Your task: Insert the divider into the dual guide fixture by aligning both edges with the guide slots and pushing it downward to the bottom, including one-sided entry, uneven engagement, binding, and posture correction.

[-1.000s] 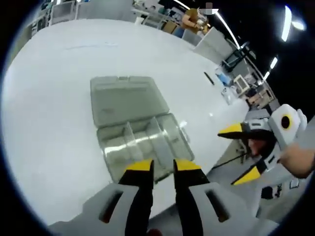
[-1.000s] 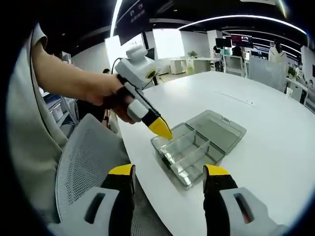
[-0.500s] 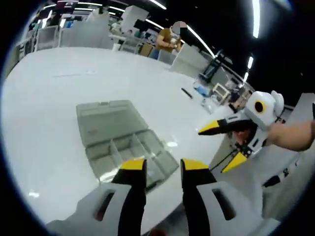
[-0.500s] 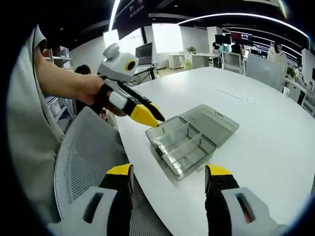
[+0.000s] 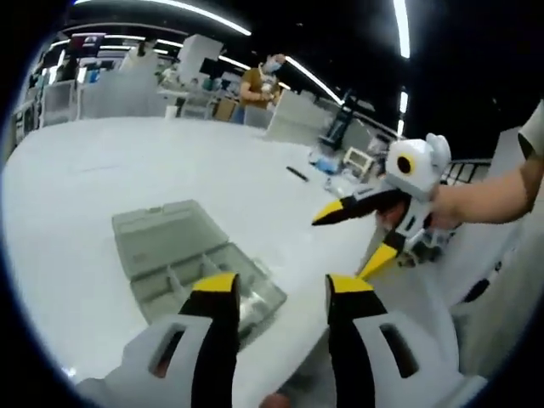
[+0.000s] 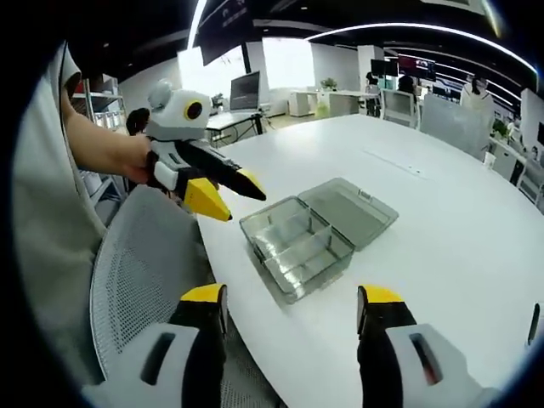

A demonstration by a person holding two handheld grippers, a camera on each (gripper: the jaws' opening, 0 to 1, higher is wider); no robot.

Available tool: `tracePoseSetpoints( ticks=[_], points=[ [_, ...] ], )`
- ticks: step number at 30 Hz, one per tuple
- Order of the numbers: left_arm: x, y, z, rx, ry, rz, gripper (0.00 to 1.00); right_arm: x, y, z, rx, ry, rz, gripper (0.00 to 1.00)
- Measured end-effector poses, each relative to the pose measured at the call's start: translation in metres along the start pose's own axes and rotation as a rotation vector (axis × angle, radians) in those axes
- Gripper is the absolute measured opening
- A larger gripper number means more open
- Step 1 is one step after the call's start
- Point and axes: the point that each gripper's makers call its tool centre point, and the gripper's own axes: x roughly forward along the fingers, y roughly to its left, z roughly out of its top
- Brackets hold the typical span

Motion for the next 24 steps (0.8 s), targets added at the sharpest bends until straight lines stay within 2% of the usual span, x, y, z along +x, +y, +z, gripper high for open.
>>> tracePoseSetpoints(
  ticks=[6,11,16,24],
  points=[
    [0.001,-0.007,0.0,0.024,-0.007,-0.006,0.44,-0.008,-0.015,-0.008,0.002,0.012,-0.018,0.6],
    [0.003,-0.012,-0.006,0.064,0.011,-0.006,0.47,-0.014,-0.026,-0.015,-0.003,0.026,-0.028,0.61],
    [0.003,-0.018,-0.002,0.097,-0.005,-0.018,0.53,-0.019,-0.037,-0.021,-0.015,0.041,-0.04,0.61],
    [0.005,-0.021,-0.001,0.13,0.008,-0.024,0.55,-0.023,-0.062,-0.032,-0.014,0.062,-0.058,0.61]
  ],
)
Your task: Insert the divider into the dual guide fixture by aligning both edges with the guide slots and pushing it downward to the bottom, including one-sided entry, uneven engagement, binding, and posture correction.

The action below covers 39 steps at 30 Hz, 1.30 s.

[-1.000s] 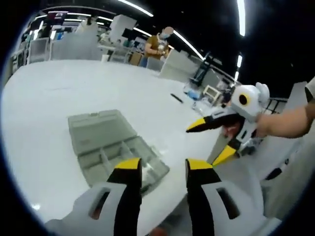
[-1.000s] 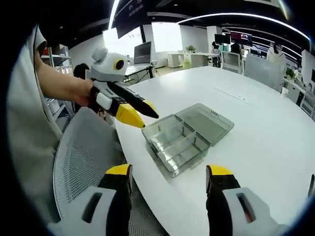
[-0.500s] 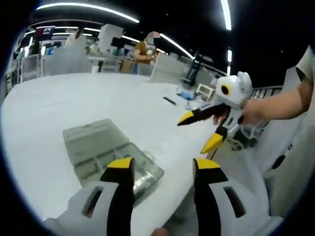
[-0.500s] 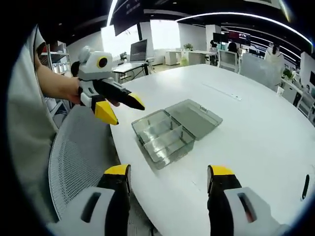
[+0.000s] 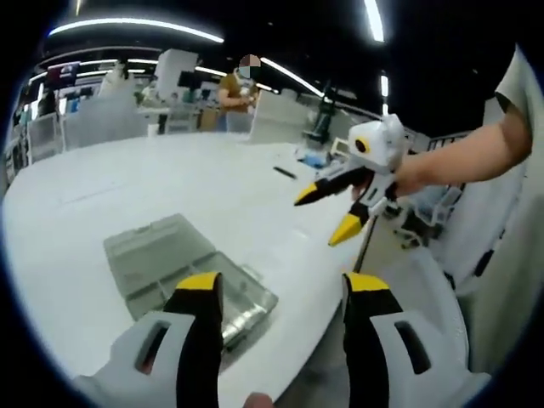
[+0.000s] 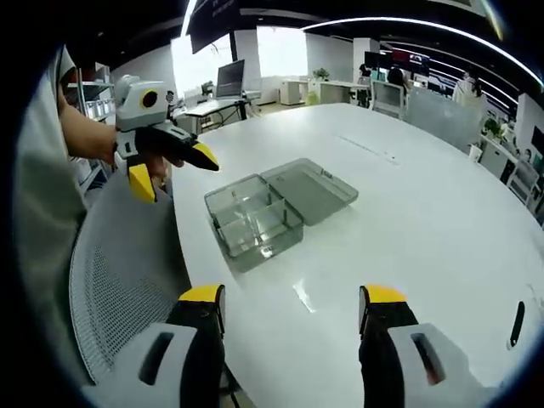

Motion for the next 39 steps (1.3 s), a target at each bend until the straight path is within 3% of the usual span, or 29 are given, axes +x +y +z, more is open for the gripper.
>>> tracePoseSetpoints(
  ticks=[12,28,39],
  points=[
    [0.004,-0.002,-0.003,0.035,0.025,-0.003,0.59,0.005,-0.027,-0.017,-0.022,0.036,-0.002,0.6],
    [0.011,-0.005,-0.004,0.079,0.038,-0.012,0.64,-0.003,-0.059,-0.057,0.002,0.094,-0.036,0.59],
    [0.014,-0.006,-0.003,0.089,0.046,-0.013,0.66,-0.009,-0.073,-0.083,-0.029,0.158,-0.041,0.58]
  ],
)
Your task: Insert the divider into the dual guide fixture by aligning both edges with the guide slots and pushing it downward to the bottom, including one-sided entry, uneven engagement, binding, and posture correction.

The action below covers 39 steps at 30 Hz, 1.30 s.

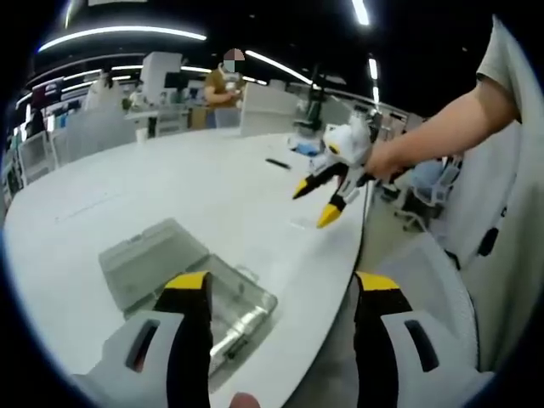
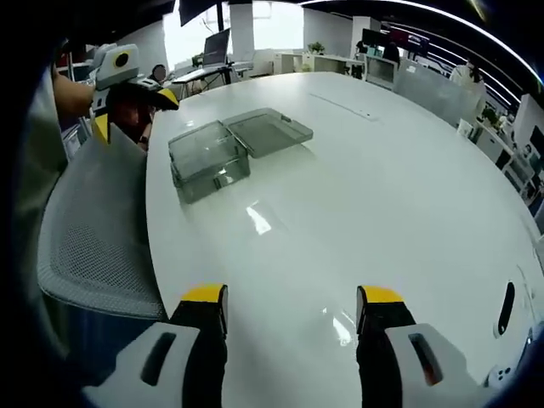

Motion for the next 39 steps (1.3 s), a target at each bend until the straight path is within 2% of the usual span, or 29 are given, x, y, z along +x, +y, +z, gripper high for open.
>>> tracePoseSetpoints(
  ticks=[6,10,29,39],
  points=[
    [0.001,0.0,0.002,0.005,0.0,0.002,0.68,0.005,-0.002,-0.021,-0.056,0.07,0.015,0.57],
    [0.002,0.0,0.002,0.01,0.0,0.008,0.7,0.007,-0.005,-0.028,-0.074,0.089,0.021,0.56],
    [0.001,0.002,-0.006,-0.003,0.03,0.027,0.71,0.02,-0.016,-0.043,-0.207,0.175,0.063,0.49],
    [0.002,0.0,-0.005,-0.011,0.034,0.028,0.71,0.024,-0.023,-0.045,-0.221,0.193,0.092,0.45]
  ],
)
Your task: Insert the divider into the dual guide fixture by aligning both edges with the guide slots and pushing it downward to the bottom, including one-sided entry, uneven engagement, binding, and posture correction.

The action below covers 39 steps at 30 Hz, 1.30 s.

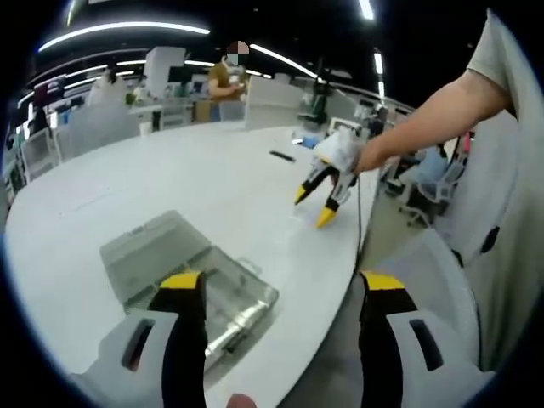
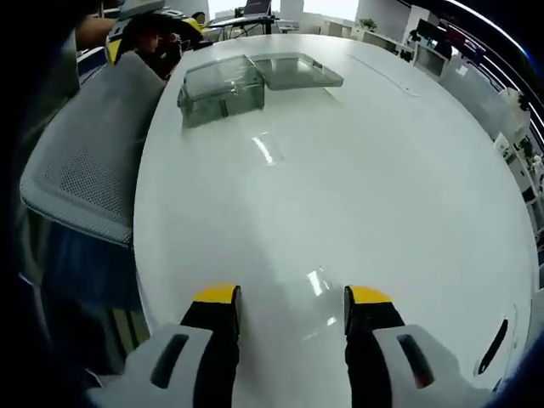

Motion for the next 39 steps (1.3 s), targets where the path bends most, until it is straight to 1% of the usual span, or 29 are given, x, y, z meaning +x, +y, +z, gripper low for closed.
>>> tracePoseSetpoints(
  ticks=[5,11,19,23,32,39],
  points=[
    [0.0,0.0,0.0,-0.006,0.0,0.001,0.71,0.003,0.001,-0.003,-0.015,0.016,0.025,0.45],
    [0.0,0.001,-0.001,-0.01,0.004,0.002,0.71,0.003,-0.003,-0.005,-0.027,0.027,0.034,0.42],
    [0.0,0.0,-0.001,-0.012,0.007,-0.001,0.71,0.001,-0.003,-0.01,-0.045,0.043,0.05,0.4],
    [0.001,0.0,-0.003,-0.013,0.012,-0.003,0.7,0.0,-0.001,-0.013,-0.055,0.055,0.067,0.36],
    [0.001,0.001,-0.004,-0.024,0.013,-0.001,0.69,0.0,0.002,-0.013,-0.059,0.086,0.068,0.29],
    [0.0,0.0,-0.002,-0.028,0.008,0.0,0.68,0.001,0.004,-0.012,-0.088,0.12,0.066,0.29]
  ],
)
